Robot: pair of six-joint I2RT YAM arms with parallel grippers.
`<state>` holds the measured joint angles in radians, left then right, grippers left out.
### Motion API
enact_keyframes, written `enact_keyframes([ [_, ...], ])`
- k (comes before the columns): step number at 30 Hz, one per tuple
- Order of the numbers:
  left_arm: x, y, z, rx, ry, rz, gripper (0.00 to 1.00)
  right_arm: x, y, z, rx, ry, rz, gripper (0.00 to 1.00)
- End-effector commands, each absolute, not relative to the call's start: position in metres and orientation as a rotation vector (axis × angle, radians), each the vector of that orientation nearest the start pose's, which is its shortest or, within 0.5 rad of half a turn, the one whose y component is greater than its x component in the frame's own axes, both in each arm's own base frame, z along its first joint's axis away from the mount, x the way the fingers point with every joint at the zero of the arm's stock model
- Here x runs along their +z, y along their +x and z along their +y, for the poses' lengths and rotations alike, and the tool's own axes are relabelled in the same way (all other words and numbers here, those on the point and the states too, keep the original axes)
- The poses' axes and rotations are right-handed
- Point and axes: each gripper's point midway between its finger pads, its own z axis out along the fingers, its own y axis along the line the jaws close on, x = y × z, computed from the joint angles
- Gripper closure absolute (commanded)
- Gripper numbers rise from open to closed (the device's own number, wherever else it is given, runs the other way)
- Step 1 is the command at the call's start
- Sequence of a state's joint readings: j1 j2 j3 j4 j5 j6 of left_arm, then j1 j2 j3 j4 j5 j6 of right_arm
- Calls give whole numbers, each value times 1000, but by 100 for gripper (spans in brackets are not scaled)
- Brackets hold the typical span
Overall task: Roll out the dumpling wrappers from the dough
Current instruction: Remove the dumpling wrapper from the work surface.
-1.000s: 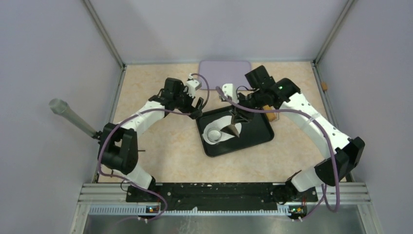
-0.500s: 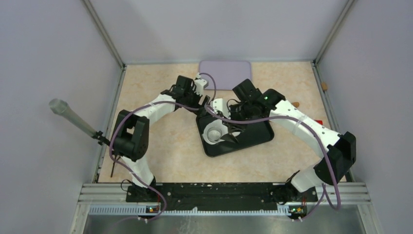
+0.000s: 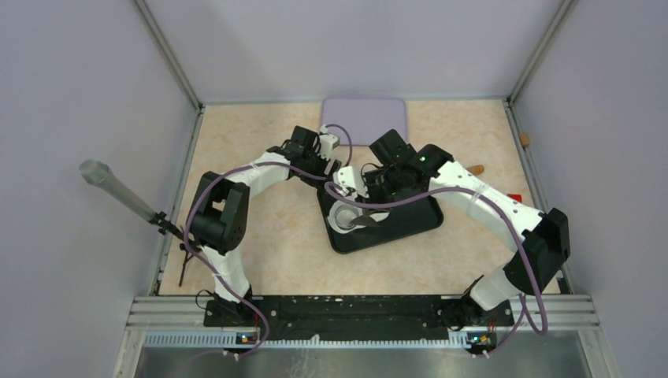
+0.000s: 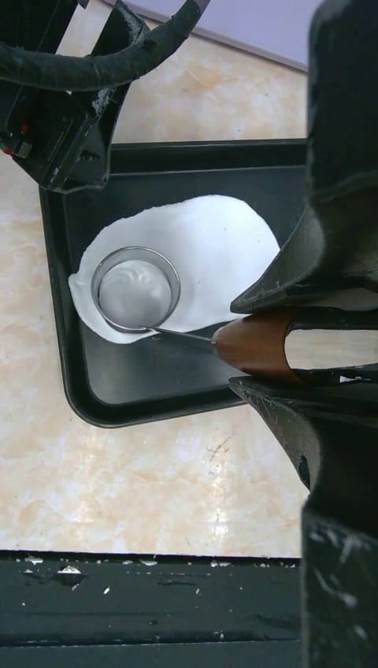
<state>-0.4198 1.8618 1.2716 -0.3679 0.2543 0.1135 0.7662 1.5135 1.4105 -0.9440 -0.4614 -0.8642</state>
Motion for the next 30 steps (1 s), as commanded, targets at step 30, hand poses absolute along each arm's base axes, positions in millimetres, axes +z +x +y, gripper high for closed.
enact_keyframes([
  [30,38,394,-227,-494,754,2461,46,193,202,292,604,-2045,1433,100],
])
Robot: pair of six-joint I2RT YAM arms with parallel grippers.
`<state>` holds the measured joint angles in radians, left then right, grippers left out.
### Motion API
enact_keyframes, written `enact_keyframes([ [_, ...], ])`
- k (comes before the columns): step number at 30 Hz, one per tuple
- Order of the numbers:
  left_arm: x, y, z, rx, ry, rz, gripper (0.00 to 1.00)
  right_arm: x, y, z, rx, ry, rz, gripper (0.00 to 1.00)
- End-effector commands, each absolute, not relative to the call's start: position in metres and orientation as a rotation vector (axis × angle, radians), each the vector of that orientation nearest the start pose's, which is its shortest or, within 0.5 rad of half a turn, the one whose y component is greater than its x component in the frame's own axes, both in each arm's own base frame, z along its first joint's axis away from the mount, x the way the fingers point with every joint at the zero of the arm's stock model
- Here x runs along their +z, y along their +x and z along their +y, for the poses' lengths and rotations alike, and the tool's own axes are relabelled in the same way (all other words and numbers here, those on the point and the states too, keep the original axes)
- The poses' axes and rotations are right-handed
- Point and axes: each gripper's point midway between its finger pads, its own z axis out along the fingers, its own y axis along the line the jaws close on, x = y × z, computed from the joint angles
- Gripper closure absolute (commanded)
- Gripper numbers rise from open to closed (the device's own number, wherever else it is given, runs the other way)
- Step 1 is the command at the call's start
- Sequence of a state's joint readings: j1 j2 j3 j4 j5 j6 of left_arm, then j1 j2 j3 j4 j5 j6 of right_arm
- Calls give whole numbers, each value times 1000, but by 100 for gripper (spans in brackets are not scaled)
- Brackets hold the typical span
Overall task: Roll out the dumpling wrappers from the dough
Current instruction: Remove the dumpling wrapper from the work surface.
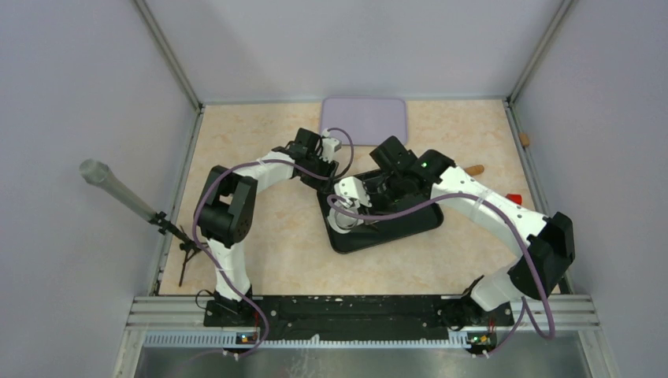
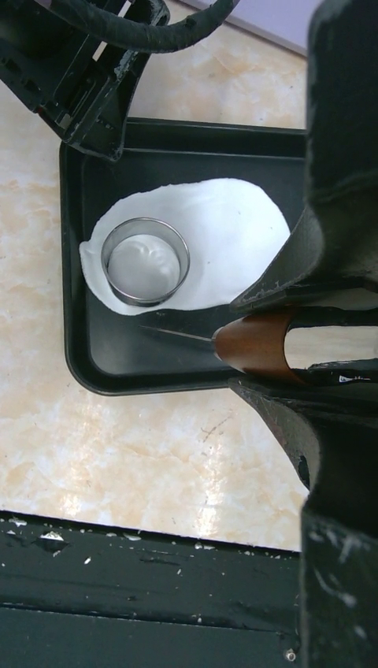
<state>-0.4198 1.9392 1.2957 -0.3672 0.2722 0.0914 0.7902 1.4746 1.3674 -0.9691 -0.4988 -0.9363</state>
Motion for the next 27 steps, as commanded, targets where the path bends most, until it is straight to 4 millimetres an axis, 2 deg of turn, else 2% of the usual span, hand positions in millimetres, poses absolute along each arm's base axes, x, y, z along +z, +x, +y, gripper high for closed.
enact_keyframes([
  [1,37,394,-226,-494,754,2464,48,192,204,294,601,-2039,1434,100],
  [11,36,394,-227,-486,755,2469,62,174,212,298,558,-2057,1469,100],
  [27,36,393,-228,-489,762,2469,66,161,219,299,507,-2051,1518,100],
])
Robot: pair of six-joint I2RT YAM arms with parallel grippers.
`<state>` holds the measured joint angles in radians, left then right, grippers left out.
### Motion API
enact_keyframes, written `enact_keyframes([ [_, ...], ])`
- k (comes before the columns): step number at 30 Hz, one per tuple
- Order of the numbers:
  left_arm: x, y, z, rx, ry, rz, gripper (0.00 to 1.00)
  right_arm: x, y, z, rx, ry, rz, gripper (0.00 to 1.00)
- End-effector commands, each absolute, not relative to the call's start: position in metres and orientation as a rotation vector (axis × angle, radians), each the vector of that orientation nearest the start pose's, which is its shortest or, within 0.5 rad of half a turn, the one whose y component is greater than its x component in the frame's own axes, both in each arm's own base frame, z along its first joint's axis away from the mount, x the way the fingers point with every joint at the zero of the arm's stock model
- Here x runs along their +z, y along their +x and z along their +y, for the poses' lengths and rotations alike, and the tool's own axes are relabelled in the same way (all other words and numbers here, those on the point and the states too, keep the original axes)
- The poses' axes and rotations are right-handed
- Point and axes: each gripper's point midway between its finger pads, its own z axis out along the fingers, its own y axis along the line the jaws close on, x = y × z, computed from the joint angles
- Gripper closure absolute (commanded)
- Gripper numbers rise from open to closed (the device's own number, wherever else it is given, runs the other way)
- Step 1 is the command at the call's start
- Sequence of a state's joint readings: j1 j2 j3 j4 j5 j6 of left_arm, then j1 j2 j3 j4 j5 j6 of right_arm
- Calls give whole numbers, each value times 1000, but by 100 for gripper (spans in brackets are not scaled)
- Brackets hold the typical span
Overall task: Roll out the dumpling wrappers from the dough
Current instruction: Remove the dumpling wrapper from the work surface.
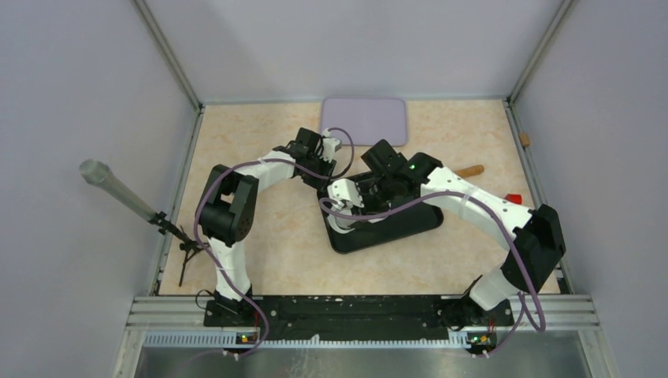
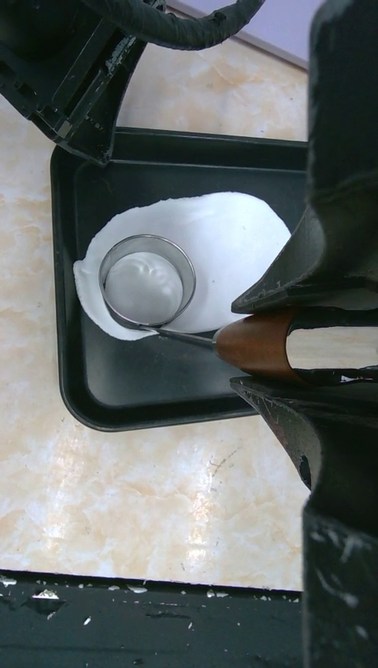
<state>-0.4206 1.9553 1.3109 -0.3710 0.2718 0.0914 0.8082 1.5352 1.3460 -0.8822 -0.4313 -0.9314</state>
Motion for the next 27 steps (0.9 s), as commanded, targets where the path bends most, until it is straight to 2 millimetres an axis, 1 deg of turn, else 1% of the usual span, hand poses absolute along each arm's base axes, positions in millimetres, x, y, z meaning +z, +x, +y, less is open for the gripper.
enact_keyframes([
  [1,36,393,-228,-488,765,2467,66,160,218,299,508,-2055,1521,100],
  [9,36,392,-228,-488,769,2465,68,149,218,295,479,-2083,1563,100],
  [14,36,393,-228,-487,767,2465,73,143,216,291,463,-2111,1585,100],
  [16,36,393,-228,-485,766,2466,76,142,213,289,463,-2126,1591,100],
  [22,36,393,-228,-477,766,2466,88,138,208,273,421,-2173,1635,100],
  [24,36,393,-228,-476,765,2470,94,137,208,267,394,-2180,1649,100],
  [25,35,393,-228,-474,766,2472,99,136,207,264,384,-2182,1655,100],
  [27,34,393,-228,-470,767,2476,100,135,208,259,362,-2182,1668,100],
])
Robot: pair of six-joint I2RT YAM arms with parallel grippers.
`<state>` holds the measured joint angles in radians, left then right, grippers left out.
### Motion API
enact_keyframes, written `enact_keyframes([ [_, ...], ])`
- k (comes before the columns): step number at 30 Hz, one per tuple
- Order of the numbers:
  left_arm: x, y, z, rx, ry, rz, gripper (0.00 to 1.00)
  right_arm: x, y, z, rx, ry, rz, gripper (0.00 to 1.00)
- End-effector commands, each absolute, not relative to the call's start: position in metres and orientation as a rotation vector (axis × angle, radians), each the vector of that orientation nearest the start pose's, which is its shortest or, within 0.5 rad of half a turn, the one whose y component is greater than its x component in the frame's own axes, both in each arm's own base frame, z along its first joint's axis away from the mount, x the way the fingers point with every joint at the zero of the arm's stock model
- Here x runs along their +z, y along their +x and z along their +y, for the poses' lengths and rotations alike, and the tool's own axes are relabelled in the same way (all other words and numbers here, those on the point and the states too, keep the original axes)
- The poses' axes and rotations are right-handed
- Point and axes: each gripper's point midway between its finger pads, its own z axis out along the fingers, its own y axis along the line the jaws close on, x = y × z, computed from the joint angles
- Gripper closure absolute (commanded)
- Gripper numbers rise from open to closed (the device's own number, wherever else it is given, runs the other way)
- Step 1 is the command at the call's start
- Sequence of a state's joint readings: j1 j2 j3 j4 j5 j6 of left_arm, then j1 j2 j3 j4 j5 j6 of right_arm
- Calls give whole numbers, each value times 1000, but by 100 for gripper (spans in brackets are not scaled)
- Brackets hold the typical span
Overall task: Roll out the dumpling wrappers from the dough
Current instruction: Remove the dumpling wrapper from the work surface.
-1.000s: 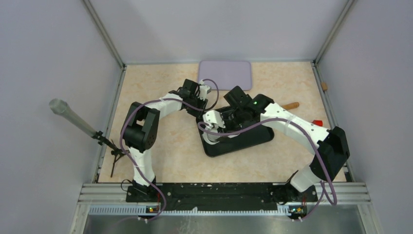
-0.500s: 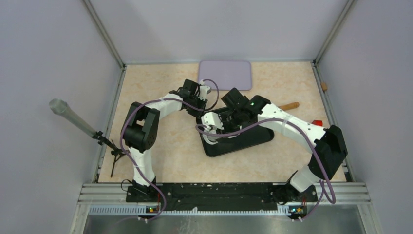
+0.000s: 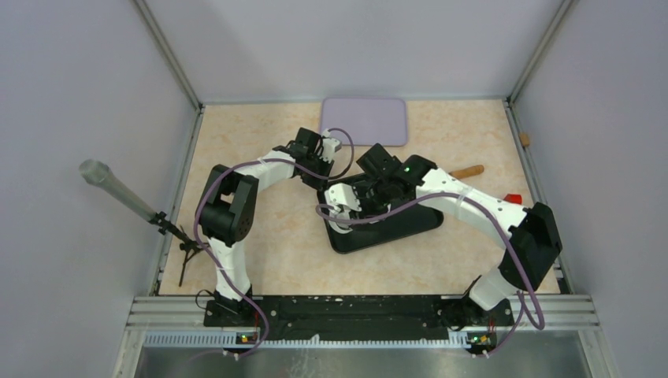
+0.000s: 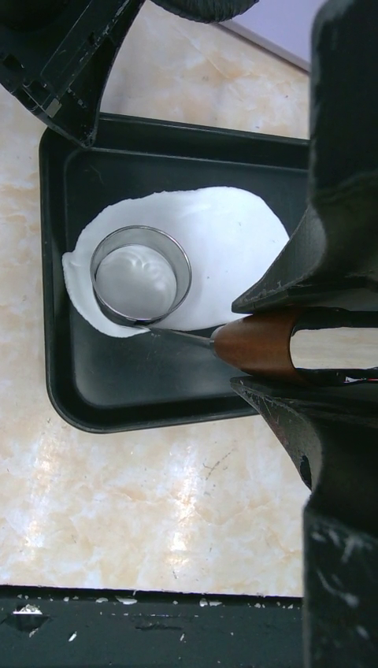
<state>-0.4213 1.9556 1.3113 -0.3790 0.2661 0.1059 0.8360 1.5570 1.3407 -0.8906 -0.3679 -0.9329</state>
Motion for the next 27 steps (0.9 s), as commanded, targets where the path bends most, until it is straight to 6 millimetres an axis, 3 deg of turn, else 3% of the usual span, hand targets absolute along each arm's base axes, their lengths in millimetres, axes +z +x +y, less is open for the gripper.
enact_keyframes([
  [1,35,393,-227,-469,767,2477,100,134,207,257,352,-2183,1674,100],
  [18,34,391,-228,-452,778,2474,100,128,222,224,242,-2113,1770,100],
  [27,34,388,-230,-443,806,2463,100,136,238,219,170,-2035,1764,100],
])
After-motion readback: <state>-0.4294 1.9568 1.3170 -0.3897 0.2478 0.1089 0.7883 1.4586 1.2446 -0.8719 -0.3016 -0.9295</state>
